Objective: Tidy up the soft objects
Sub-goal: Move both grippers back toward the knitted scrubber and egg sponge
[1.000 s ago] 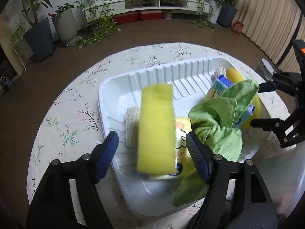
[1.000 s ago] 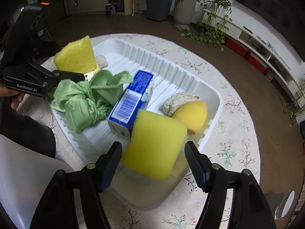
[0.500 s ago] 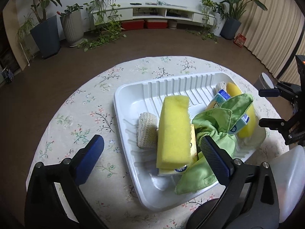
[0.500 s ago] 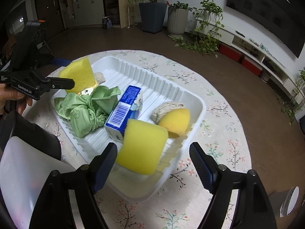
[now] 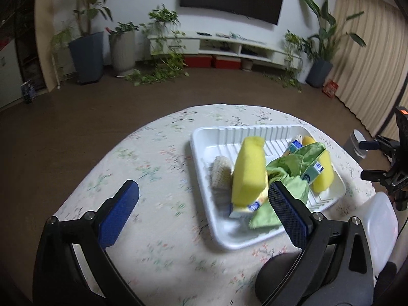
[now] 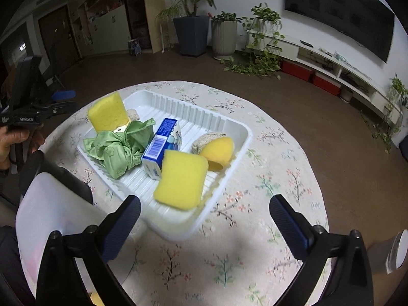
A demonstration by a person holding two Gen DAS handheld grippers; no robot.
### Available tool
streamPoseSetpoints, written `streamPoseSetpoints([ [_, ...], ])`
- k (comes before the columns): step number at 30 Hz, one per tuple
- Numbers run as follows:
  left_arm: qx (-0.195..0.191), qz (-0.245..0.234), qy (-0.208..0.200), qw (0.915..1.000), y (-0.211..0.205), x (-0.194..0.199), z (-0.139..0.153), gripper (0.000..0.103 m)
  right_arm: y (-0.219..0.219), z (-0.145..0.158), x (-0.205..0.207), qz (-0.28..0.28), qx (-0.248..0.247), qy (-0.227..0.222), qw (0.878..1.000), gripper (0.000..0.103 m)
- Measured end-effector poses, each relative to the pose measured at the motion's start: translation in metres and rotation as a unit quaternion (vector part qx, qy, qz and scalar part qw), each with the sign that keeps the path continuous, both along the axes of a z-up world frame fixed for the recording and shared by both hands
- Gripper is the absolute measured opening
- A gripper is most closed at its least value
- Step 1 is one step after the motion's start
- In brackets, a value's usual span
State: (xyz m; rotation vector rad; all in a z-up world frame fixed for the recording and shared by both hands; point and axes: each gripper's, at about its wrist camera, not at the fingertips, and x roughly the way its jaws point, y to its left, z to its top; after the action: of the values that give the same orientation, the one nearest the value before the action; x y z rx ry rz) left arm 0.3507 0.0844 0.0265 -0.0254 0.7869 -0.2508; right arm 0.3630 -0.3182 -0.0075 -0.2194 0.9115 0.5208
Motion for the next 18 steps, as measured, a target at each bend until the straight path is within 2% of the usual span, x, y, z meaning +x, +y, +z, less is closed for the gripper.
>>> streamPoseSetpoints([
  [3, 0.004, 0.016, -0.008, 0.9998, 0.008, -0.018, 0.001, 0.103, -0.010, 0.004, -0.012, -0.015, 0.005, -0.010, 1.000, 0.103],
  [8, -0.006, 0.029, 0.002, 0.9996, 0.016, -0.052, -0.004, 0.103, -0.027, 0.013, -0.040, -0.038, 0.026, -0.026, 0.999, 0.103],
  [11, 0.003, 0.032, 0.000, 0.9995, 0.013, -0.075, -0.005, 0.103, -0.035, 0.014, -0.060, -0.049, 0.038, -0.031, 0.998, 0.103],
  [18, -0.006, 0.008, -0.004, 0.9999, -0.007, -0.140, -0.008, 0.103, -0.038, 0.003, -0.115, -0.052, 0.063, -0.018, 0.997, 0.103],
])
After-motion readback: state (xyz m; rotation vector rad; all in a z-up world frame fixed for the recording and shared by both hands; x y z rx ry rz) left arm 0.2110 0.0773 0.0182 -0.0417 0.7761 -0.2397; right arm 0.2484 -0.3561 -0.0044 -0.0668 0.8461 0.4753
